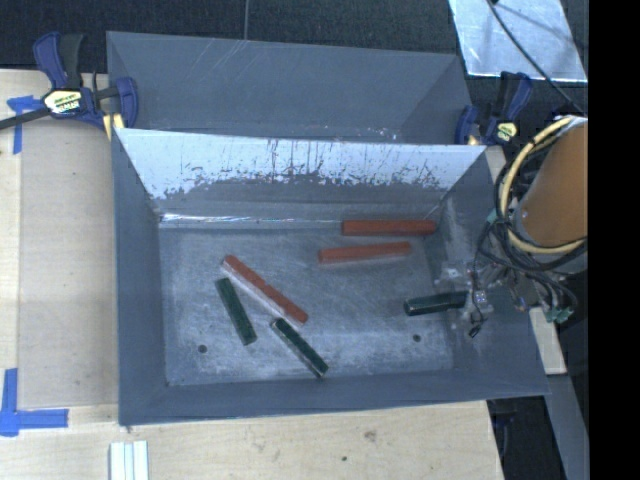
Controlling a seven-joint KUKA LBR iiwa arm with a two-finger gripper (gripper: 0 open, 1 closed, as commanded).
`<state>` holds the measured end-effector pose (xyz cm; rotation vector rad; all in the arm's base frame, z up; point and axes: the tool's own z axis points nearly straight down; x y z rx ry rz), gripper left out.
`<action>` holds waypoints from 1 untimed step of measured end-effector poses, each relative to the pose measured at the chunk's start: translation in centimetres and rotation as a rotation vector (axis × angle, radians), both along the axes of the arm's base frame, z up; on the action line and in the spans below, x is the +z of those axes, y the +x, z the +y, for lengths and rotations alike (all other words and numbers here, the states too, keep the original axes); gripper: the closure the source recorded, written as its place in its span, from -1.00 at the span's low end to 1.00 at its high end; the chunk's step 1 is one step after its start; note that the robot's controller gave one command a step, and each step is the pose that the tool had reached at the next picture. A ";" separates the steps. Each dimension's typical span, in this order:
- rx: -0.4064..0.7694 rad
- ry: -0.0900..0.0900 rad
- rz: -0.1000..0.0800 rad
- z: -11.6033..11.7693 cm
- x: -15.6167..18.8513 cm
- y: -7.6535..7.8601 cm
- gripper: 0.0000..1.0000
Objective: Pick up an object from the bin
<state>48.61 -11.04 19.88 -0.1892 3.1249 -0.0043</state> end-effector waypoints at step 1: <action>0.232 -0.003 -0.002 -0.4 17.4 2.6 1.00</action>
Offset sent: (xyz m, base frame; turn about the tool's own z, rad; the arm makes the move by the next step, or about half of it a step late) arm 0.0236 -0.0030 0.1692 -0.2336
